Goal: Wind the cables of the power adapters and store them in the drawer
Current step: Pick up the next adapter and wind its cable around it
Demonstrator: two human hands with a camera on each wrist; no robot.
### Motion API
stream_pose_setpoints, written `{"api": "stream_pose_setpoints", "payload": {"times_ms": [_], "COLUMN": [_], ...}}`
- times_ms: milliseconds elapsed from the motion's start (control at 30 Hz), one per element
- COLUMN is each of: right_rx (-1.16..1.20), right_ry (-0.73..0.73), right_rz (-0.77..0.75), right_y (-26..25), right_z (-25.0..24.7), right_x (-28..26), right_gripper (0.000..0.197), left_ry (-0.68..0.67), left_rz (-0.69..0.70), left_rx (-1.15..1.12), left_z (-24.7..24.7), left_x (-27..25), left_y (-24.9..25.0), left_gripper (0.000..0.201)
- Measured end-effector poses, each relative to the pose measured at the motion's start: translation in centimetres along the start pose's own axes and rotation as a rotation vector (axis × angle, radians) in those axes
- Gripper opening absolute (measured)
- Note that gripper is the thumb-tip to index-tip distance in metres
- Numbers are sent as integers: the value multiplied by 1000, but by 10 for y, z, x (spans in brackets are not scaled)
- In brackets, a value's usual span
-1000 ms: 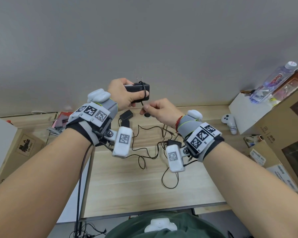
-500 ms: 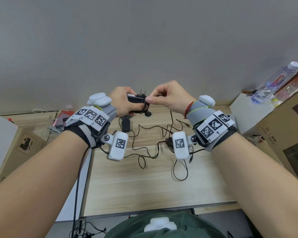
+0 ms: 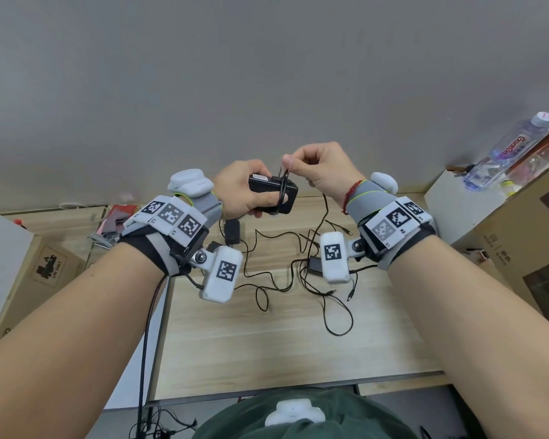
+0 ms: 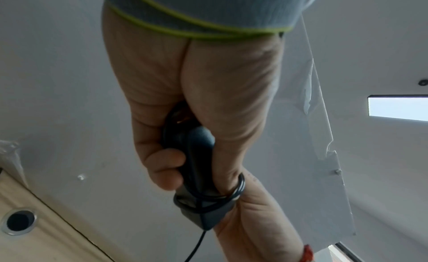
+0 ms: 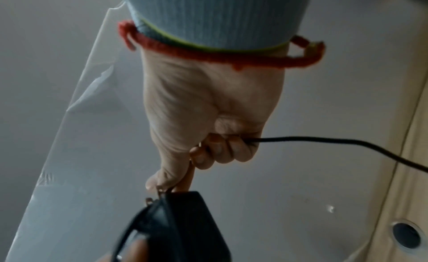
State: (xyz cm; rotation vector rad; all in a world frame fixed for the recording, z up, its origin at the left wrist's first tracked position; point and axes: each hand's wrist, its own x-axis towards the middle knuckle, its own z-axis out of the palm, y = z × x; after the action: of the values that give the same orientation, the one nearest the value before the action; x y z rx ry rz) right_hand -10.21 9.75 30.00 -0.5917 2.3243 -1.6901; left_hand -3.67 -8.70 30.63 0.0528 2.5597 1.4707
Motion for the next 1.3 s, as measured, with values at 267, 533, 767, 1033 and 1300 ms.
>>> {"api": "stream_pose_setpoints", "payload": {"times_ms": [267, 533, 767, 1033, 1300], "right_rx": [16, -62, -96, -58, -57], "right_ry": [-46, -211, -234, -140, -6], "right_rz": [105, 93, 49, -72, -89], "right_y": [17, 26, 10, -8, -5], "right_z": [18, 38, 24, 2, -7], "right_x": [-8, -18, -20, -4, 7], "right_gripper": [17, 33, 30, 12, 10], "left_ry": [50, 166, 250, 129, 52], "left_rz": [72, 49, -25, -23, 51], "left_rx": [-47, -177, -197, -34, -40], "left_z": [6, -5, -16, -14, -9], "left_x": [0, 12, 15, 9, 5], "left_y": [7, 2, -15, -20, -3], "left_gripper": [23, 22, 20, 24, 25]}}
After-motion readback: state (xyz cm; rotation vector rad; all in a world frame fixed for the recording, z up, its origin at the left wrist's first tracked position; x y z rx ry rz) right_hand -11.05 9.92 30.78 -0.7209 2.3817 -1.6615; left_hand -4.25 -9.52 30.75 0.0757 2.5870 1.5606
